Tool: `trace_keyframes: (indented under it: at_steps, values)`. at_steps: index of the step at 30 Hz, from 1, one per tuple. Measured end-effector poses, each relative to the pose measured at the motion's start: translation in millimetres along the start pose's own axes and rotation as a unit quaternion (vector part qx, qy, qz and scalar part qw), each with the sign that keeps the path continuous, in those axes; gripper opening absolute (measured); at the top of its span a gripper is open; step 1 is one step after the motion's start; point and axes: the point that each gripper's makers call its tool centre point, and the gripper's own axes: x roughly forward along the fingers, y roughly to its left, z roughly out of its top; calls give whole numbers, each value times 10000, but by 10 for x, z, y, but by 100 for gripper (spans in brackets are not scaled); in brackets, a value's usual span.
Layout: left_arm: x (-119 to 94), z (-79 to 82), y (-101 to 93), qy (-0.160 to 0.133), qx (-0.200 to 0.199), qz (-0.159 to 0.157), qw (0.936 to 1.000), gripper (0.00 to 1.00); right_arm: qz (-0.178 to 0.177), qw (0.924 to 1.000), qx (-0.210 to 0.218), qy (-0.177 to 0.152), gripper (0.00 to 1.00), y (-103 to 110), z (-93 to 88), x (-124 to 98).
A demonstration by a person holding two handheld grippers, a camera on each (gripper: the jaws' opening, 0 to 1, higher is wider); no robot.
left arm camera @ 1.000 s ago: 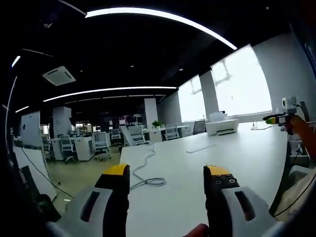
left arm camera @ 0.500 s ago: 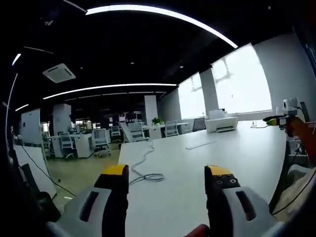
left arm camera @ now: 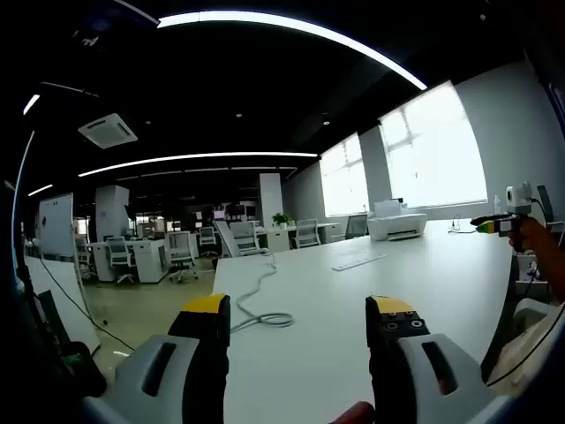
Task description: Pick up the power strip scattered on the table, fix it on the side mounting bracket of the table, and press the switch
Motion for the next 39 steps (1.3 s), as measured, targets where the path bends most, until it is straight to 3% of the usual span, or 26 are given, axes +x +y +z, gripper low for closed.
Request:
trace_keyframes:
  at_steps: [10, 39]
  values:
    - [-33, 66, -27, -86, -32, -52, 9999, 67, 18, 10000, -9, -5, 47, 22, 15, -4]
    - [8, 6, -44, -48, -143, -45, 9999, 66, 120, 9999, 87, -30, 48, 53, -10, -40]
